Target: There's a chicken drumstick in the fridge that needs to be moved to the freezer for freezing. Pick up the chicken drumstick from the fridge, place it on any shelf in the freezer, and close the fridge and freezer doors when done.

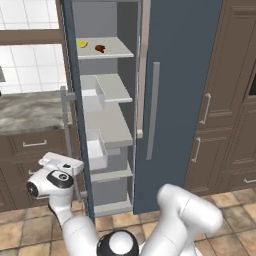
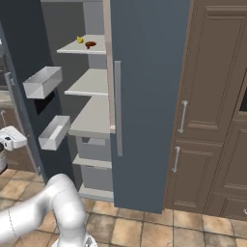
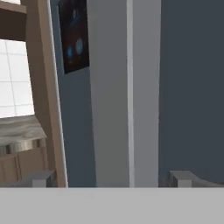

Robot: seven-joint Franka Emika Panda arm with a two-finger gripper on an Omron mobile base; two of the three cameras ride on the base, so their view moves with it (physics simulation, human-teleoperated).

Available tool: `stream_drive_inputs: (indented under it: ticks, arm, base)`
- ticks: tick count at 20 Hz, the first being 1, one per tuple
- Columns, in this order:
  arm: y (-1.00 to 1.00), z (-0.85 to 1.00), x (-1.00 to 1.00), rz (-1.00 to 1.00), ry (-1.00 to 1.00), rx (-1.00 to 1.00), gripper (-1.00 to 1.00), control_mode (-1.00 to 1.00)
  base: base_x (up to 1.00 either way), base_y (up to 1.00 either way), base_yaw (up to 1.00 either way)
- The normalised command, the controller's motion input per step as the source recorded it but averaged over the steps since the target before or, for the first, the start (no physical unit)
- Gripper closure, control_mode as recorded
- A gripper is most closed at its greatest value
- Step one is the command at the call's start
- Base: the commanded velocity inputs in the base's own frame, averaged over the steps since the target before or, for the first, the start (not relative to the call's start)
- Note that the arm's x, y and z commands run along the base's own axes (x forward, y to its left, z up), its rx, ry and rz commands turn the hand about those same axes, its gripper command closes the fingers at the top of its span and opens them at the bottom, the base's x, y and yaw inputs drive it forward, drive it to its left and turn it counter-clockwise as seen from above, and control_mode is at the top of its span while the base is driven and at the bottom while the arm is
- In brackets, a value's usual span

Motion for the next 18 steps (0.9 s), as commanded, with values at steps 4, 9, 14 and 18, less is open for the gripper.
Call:
stream_drive_inputs:
  ticks: [4,9,14,18]
  arm:
    - [-1.00,0.00,0.03,0.00,0.00,0.17,-1.00,-1.00]
    - [-1.00,0.00,0.23,0.00,0.00,0.15,-1.00,-1.00]
    - [-0.82,0.01,0.66,-0.05,0.02,0.04,-1.00,-1.00]
    - [-0.68,0.07,0.80,-0.07,0.03,0.02,-1.00,-1.00]
  base:
    - [0.00,0.00,0.00]
    - [0.00,0.00,0.00]
    - [0.00,0.00,0.00]
    - [0.00,0.00,0.00]
